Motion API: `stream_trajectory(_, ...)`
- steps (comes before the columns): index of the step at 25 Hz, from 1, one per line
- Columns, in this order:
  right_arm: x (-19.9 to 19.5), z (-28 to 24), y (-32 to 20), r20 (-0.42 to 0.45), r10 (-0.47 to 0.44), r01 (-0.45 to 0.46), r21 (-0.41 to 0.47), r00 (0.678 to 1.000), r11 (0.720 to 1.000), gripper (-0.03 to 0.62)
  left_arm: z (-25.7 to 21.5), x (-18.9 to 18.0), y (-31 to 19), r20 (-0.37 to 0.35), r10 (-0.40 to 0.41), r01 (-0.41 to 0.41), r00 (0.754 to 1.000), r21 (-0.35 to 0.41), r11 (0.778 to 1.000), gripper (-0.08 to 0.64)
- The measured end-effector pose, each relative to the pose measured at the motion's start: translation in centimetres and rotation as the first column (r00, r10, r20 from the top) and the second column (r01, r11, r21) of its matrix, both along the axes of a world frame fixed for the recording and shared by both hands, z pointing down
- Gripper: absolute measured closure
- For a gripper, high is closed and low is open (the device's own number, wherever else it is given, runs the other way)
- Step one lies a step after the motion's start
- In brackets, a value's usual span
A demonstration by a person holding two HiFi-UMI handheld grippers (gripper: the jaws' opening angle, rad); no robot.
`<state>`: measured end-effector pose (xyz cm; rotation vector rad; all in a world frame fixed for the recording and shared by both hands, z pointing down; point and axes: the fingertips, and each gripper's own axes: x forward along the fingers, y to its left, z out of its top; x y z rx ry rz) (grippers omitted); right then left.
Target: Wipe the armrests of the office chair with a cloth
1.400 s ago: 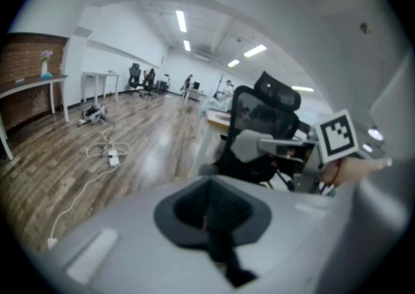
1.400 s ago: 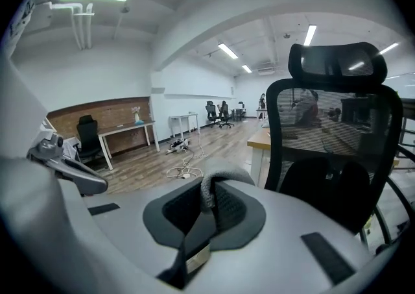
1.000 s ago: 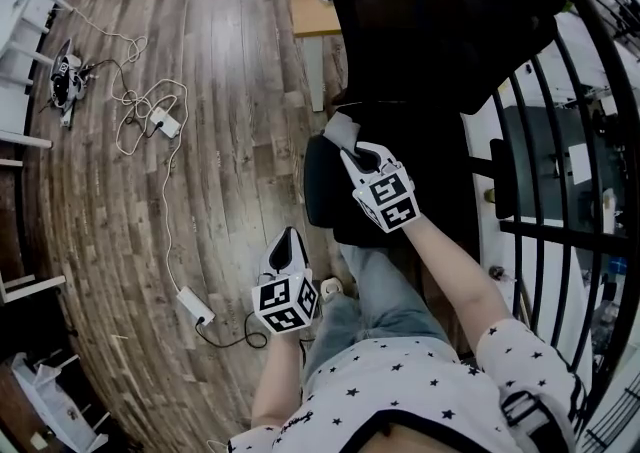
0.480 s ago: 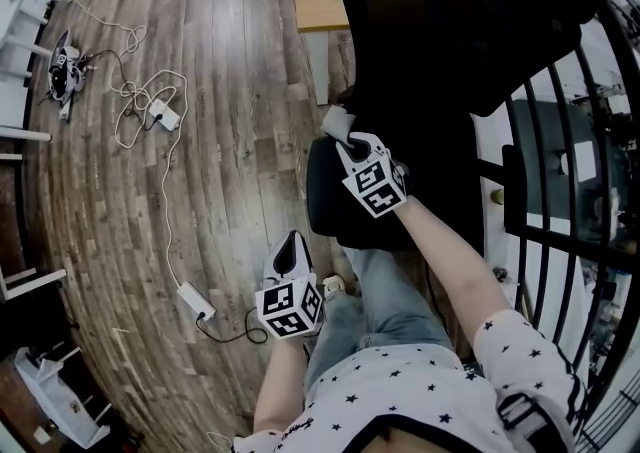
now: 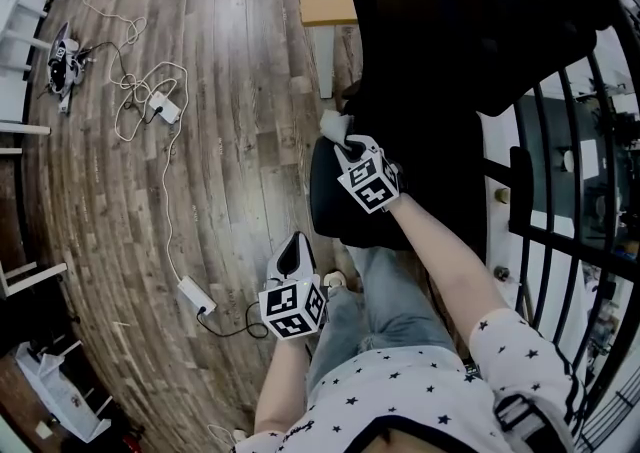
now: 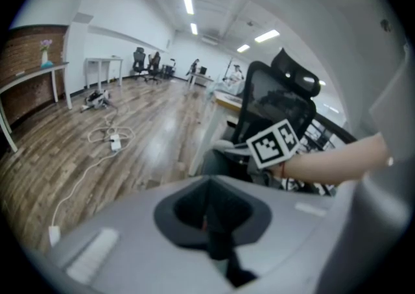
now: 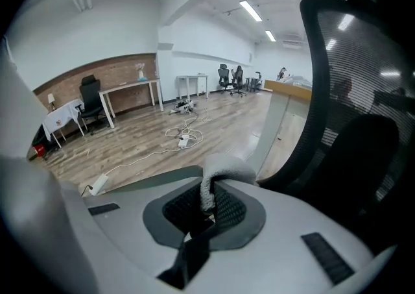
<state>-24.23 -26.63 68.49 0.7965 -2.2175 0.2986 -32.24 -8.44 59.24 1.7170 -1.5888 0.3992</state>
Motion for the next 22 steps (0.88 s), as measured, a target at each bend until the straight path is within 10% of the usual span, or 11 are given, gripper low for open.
stream_trajectory(22,-0.5,1.3,1.5,-0.043,0.013,-0.016,-0.055,0.999,0.998,0.561,0.1,0.1,1.4,-0.014,0.017,-0.017,1.000,-0.005,1.000,0.554)
